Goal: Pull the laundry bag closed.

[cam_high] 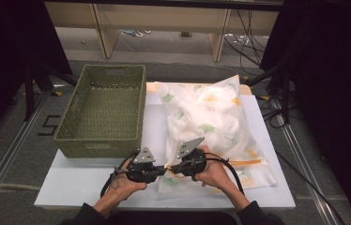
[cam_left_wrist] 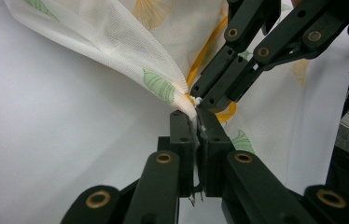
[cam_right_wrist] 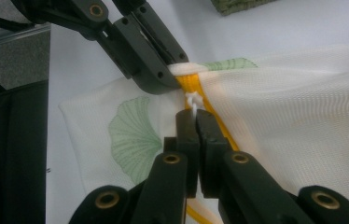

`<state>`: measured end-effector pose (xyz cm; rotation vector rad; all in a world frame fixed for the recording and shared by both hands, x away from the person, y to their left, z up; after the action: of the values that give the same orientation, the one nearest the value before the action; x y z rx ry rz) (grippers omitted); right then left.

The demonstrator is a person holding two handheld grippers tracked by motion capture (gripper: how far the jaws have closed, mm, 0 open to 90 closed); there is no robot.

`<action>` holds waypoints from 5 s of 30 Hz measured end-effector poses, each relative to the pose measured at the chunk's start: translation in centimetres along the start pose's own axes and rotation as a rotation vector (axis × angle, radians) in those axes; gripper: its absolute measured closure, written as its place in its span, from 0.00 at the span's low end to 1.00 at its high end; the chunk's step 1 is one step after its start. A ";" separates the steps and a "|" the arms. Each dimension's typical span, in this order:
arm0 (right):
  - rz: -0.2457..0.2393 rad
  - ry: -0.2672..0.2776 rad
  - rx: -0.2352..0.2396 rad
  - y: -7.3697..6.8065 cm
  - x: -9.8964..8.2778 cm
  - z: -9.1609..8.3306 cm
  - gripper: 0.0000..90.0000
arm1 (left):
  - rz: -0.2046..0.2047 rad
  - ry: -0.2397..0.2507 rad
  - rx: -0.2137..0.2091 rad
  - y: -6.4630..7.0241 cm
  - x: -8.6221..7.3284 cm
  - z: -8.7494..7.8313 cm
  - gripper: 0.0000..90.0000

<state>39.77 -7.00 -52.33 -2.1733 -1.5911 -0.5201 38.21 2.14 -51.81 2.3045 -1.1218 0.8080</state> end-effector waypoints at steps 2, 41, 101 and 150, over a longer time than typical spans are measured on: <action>0.005 -0.014 -0.004 0.0 -0.1 -0.1 1.00 | -0.018 0.001 0.001 0.2 -0.1 0.1 0.95; 0.079 0.128 0.008 0.6 1.1 -0.9 1.00 | -0.058 0.017 -0.021 0.0 0.0 0.2 0.94; 0.223 0.164 -0.052 1.7 -0.8 -1.0 1.00 | -0.083 -0.001 -0.052 0.6 -0.6 0.2 0.95; 0.261 0.178 -0.056 1.5 -1.0 -0.3 1.00 | -0.108 0.012 -0.067 0.1 -0.6 0.3 0.92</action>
<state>40.88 -8.39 -52.77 -2.2607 -1.1925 -0.6605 37.89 2.23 -52.47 2.2799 -0.9943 0.7315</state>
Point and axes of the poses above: each handheld gripper's, and its own axes: z roughly forward along the jaws, x roughly out of its top, y roughly to its right, the point moved 9 cm from there along z, roughly forward along the jaws, and after that the axes turned 10 degrees about -y, right-handed, at the moved point
